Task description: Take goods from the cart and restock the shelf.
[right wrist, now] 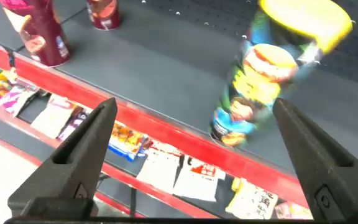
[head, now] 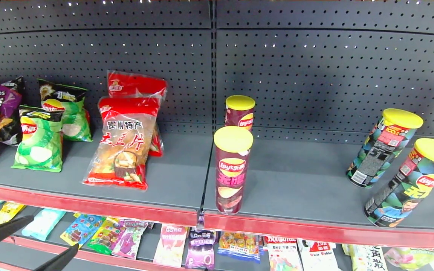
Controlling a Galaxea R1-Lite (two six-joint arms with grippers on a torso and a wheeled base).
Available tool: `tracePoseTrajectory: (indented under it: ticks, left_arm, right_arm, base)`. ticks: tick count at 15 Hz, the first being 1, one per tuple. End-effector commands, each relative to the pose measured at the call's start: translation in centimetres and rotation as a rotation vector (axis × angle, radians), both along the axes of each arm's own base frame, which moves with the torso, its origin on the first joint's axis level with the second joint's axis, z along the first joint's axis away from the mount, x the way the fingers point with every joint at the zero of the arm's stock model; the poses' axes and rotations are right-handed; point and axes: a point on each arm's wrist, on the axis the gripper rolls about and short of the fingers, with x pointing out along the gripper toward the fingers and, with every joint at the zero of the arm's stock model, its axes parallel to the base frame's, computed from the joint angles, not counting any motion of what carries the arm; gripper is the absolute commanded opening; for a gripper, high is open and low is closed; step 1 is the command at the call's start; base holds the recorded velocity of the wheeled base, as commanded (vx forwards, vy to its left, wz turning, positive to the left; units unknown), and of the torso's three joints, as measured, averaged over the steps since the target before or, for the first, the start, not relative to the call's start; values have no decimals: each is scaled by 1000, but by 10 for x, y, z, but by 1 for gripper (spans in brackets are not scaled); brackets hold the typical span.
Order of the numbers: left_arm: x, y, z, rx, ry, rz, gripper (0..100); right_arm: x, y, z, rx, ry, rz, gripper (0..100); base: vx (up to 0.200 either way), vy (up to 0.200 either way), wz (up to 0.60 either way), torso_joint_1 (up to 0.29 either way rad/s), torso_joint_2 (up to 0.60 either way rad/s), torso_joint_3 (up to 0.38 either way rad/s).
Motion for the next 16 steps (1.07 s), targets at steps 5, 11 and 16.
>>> tracePoseTrajectory:
  ticks: [5, 11, 16]
  left_arm:
    - [-7, 0, 2, -28, -29, -39, 100]
    - [-11, 2, -1, -3, -16, -18, 100]
    - [41, -13, 3, 55, 12, -77, 100]
  right_arm:
    - [-7, -3, -2, 16, -41, 2, 100]
    - [-5, 0, -9, 14, 6, 85, 100]
    - [2, 3, -16, 20, 73, 80, 100]
  base:
    - [0, 0, 0, 0, 0, 0]
    - [0, 0, 0, 0, 0, 0]
    - [0, 0, 0, 0, 0, 0]
